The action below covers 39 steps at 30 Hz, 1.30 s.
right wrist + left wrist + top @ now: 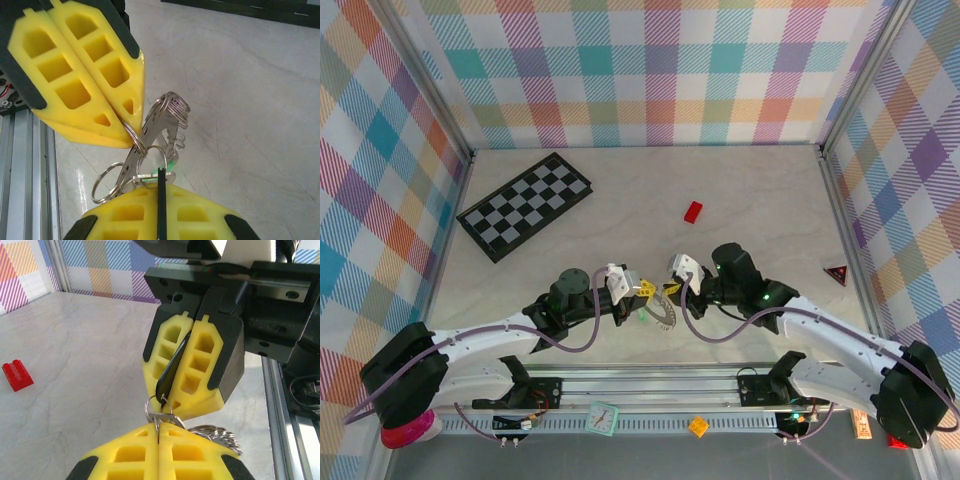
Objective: Put the keys on the keyring
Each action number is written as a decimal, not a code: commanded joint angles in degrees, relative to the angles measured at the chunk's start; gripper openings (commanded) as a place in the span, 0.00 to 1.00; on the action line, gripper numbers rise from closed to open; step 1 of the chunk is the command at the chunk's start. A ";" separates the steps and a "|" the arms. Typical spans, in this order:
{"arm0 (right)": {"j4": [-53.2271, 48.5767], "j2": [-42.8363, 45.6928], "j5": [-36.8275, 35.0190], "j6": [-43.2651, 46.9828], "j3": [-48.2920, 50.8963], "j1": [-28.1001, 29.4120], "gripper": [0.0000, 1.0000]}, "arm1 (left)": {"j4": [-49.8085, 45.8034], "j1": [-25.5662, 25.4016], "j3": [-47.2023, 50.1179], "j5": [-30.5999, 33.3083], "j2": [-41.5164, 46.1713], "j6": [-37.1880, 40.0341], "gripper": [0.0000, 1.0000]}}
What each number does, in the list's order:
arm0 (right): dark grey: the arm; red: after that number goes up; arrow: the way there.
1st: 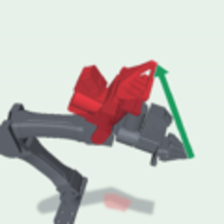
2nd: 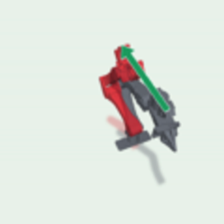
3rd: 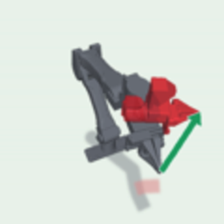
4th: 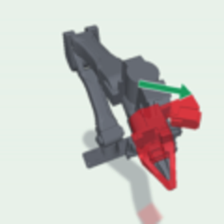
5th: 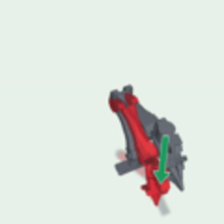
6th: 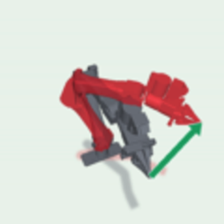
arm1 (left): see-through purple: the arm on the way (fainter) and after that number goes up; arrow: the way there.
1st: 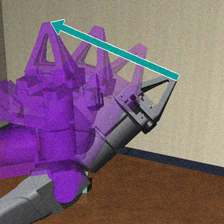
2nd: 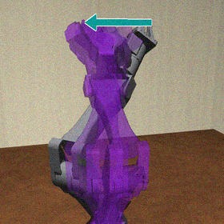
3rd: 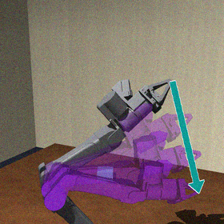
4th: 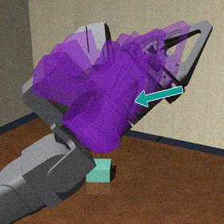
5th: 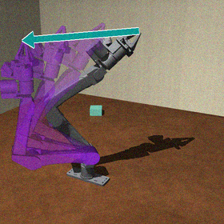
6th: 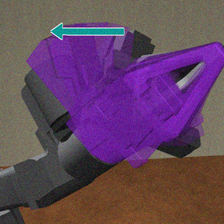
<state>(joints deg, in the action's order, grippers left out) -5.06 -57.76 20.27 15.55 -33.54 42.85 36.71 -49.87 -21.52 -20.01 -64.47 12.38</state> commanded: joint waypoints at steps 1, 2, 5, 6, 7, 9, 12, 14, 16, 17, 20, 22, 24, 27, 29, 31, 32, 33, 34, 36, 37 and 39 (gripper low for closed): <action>-2.04 1.37 -0.39 1.06 -2.55 0.37 0.00 | -0.19 -0.43 -1.99 0.16 1.55 1.37 0.00; -2.30 1.50 -0.56 1.06 -2.73 0.36 0.00 | -0.72 -0.45 -2.17 0.15 1.54 1.51 0.00; -2.66 1.77 0.13 0.89 -3.39 0.38 0.00 | -1.89 -0.41 -2.56 -0.11 1.45 1.77 0.00; -2.85 1.77 0.62 0.88 -3.62 0.38 0.00 | -1.92 -0.44 -2.58 -0.14 1.45 1.77 0.02; -3.38 1.65 1.03 1.05 -3.92 0.39 0.00 | -1.75 -0.41 -2.57 -0.13 1.45 1.76 0.07; -4.51 1.35 1.00 1.47 -4.33 0.38 0.00 | -1.22 -0.45 -2.33 0.13 1.55 1.63 0.22; -4.94 1.33 0.61 1.76 -4.73 0.39 0.00 | 0.44 -0.41 -1.58 1.16 2.18 1.14 0.38; -5.59 1.17 0.65 2.15 -5.26 0.39 0.00 | 1.37 -0.37 -1.03 3.05 3.28 0.80 0.43; -7.10 0.74 0.43 2.78 -6.09 0.39 0.00 | 2.14 -0.34 -0.28 6.33 5.18 0.71 0.44; -7.87 0.50 0.28 3.01 -6.62 0.32 0.00 | 2.99 -0.33 0.47 8.97 6.41 0.66 0.45; -8.96 -0.06 0.88 3.13 -8.20 0.46 0.00 | 4.05 -0.32 2.21 18.47 11.20 0.71 0.46; -9.00 -0.89 1.44 2.99 -9.74 1.02 0.00 | 1.97 -0.32 2.42 25.91 14.86 1.40 0.46; -9.01 -2.56 2.06 3.08 -11.73 2.06 0.00 | -1.31 -0.30 2.28 33.41 18.50 2.19 0.47; -8.29 -6.76 2.80 3.20 -15.63 4.79 0.00 | -6.96 0.18 1.56 47.50 23.45 0.70 0.53; -6.23 -10.49 3.99 2.98 -18.63 7.04 0.00 | -12.85 1.11 0.33 58.33 26.44 -2.74 0.56; -1.24 -13.79 5.10 0.70 -20.32 8.54 0.00 | -17.66 2.47 -0.19 64.78 29.68 -5.77 0.58; 3.20 -15.36 6.10 -1.48 -20.79 8.97 0.00 | -19.57 3.25 -0.12 66.49 31.66 -6.98 0.58; 7.17 -17.12 6.51 -4.02 -21.00 9.25 0.00 | -20.95 3.86 0.02 67.43 33.42 -7.82 0.58; 12.27 -19.09 6.70 -7.34 -20.95 9.51 0.00 | -22.29 4.48 0.20 68.48 35.44 -8.85 0.58; 19.01 -23.23 6.08 -14.47 -21.40 9.53 0.00 | -24.71 5.53 0.47 70.14 38.32 -9.96 0.59; 20.24 -25.57 4.93 -17.24 -21.94 9.53 0.00 | -26.13 6.15 0.58 70.72 39.30 -10.45 0.60; 19.53 -29.08 2.85 -18.71 -23.03 9.53 0.00 | -29.15 7.33 0.52 71.33 40.14 -12.06 0.61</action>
<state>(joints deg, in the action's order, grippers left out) 6.07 -83.81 23.94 4.91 -54.48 52.42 14.37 -43.68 -20.10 45.50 -25.45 4.08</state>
